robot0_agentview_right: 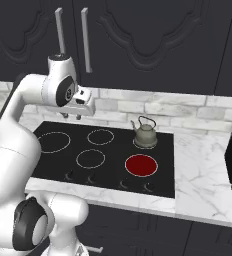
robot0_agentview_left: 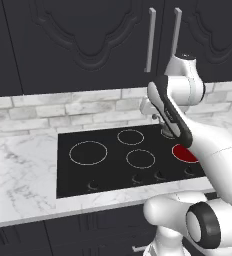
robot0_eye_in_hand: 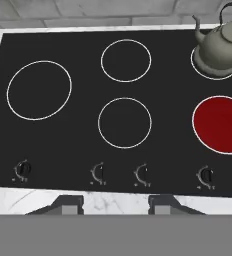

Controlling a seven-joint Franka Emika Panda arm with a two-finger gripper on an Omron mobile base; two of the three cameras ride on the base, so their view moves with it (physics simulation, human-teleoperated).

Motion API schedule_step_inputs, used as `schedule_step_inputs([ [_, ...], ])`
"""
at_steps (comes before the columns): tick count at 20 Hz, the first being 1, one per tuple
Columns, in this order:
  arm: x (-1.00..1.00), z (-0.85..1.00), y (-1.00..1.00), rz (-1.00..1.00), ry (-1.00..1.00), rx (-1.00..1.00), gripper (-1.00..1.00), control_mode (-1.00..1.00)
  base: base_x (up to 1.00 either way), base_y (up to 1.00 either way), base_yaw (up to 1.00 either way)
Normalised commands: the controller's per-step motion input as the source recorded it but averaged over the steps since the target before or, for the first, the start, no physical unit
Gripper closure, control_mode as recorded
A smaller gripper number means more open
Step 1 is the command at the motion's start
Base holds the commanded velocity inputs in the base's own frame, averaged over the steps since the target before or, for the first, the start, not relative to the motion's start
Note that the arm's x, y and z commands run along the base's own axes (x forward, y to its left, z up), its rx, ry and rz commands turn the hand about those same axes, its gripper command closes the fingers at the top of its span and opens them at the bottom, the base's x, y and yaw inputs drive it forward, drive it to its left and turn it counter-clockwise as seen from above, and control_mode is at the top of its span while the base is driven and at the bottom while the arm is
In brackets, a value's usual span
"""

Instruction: Turn off the front right burner of the stove.

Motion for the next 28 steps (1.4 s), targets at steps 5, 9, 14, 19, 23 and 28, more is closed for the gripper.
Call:
schedule_step_inputs([
  [5,-0.19,0.0,-0.01,0.0,-0.01,0.0,-1.0,-1.0,0.0,0.0,0.0],
  [9,-0.68,-0.03,-0.29,0.0,-0.06,0.0,-1.0,-1.0,0.0,0.0,0.0],
  [14,-0.64,-0.11,-0.55,0.02,-0.05,0.0,-1.0,-1.0,0.0,0.0,0.0],
  [19,-0.38,-0.14,-0.75,0.16,0.0,0.0,-1.0,-1.0,0.0,0.0,0.0],
  [23,-0.37,-0.2,-0.86,0.29,0.0,0.0,-1.0,-1.0,0.0,0.0,0.0],
  [28,-0.17,-0.35,-0.87,0.4,0.04,-0.02,-1.0,-1.0,0.0,0.0,0.0],
])
